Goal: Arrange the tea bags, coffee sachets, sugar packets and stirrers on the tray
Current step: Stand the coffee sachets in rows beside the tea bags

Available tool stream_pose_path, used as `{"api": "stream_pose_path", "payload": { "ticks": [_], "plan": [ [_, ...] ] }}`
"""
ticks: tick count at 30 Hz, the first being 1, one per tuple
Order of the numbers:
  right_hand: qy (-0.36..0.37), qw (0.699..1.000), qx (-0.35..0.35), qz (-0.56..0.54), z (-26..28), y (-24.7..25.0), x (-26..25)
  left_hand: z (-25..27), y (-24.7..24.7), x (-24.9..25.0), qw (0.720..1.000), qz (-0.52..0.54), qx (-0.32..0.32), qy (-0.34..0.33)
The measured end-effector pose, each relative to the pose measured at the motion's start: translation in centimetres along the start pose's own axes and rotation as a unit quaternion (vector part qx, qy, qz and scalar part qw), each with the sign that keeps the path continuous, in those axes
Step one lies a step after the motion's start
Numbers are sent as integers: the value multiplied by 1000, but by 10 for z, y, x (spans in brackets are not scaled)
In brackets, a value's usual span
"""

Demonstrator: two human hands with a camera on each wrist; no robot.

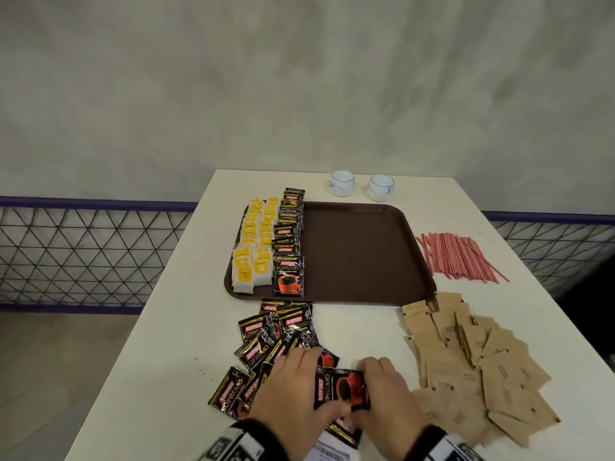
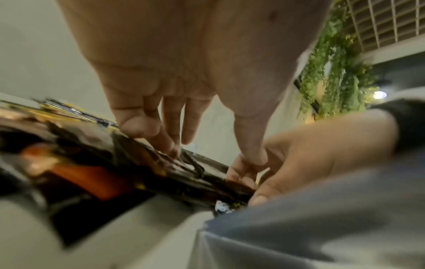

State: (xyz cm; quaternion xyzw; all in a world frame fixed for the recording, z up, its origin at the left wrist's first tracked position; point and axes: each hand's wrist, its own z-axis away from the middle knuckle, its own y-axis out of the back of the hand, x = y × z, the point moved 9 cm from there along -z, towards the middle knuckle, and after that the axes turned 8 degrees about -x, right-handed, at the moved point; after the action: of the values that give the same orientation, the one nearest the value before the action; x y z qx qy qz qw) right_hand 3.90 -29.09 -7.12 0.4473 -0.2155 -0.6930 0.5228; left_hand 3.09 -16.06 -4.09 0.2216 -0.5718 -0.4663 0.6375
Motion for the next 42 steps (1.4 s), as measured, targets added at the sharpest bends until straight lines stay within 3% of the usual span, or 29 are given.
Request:
{"api": "stream_pose_path", "payload": {
  "ticks": [4,7,11,15,18,22,25,28,31,37,42],
  "plan": [
    [-3,999,-2,-45,-1,6,3,-15,-7,8,999,-14,-14,30],
    [-3,993,-7,-116,-4,6,11,-21,-11,-1,996,56,-35,61],
    [18,986,10,-163,-3,13,19,-16,7,-1,988,150,17,33],
    [36,968,31,-245,2,29,35,-1,49,-7,954,283,98,5],
    [40,934,36,-353,10,47,50,11,79,-16,913,381,149,-5],
    [72,914,78,-393,15,75,60,23,108,-12,922,334,193,-38],
    [76,894,81,-434,17,85,62,26,90,-6,962,258,83,-33],
    [86,880,83,-460,15,87,63,33,48,-21,995,91,-15,30],
    [90,909,72,-401,13,81,54,40,23,-39,993,88,17,72],
    [115,919,71,-371,15,71,26,37,4,-41,989,35,58,131],
    [115,937,-45,-325,0,42,10,29,4,-42,987,22,87,132]
  ]
}}
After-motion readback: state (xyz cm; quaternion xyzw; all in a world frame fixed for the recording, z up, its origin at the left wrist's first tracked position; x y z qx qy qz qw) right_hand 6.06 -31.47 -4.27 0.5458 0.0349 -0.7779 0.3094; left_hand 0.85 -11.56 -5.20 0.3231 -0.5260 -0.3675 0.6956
